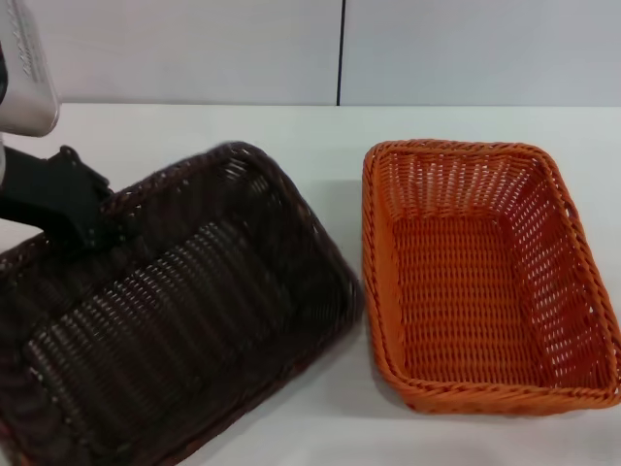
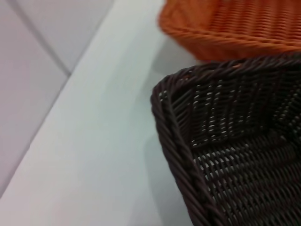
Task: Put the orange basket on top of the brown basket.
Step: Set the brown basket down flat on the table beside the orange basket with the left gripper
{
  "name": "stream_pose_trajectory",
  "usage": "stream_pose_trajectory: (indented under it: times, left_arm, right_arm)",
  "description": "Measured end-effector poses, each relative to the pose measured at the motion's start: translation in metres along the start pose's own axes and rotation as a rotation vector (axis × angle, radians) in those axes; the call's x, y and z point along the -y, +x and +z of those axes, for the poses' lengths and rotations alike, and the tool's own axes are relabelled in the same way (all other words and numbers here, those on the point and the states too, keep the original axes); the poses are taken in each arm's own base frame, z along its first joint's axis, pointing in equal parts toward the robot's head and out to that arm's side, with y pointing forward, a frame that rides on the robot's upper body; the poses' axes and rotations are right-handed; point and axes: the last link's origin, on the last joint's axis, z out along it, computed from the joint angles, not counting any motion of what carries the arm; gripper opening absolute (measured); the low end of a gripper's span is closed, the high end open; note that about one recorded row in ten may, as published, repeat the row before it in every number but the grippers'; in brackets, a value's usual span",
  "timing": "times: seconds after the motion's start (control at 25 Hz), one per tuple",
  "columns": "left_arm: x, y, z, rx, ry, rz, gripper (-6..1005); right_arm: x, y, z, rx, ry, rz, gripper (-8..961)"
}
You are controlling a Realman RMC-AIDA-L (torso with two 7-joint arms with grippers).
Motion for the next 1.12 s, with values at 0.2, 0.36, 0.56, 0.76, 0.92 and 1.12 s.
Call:
stream_pose_trajectory:
  times: [0.2,0.36,0.56,0.76,0.92,1.12]
  left_arm:
    - [0.004,0.01,0.006,-0.022,-0.047,0.132,243]
    - [0.01,0.02,0.017,-0.03,-0.059,0.198,237]
    - [0.018,0.028,0.033,-0.033,-0.055,0.22,231]
    - [0.016,0.038,0.05,-0.019,-0.053,0.239,219]
    - [0.014,0.049,0.062,-0.002,-0.018,0.272,251]
    - [0.027,0.059,0.063,-0.033,0.099,0.278,373]
  right_arm:
    - [-0.003,-0.001,0.002,0.004,-0.008,0.006,685]
    - [-0.005,-0.002,0.003,0.009,-0.012,0.011,685]
    - [-0.007,-0.002,0.005,0.008,-0.021,0.01,685]
    - [-0.008,-0.002,0.007,0.009,-0.027,0.007,685]
    - [-0.008,-0.002,0.009,0.012,-0.028,0.004,685]
    - [-0.008,-0.002,0.012,0.013,-0.03,-0.002,685]
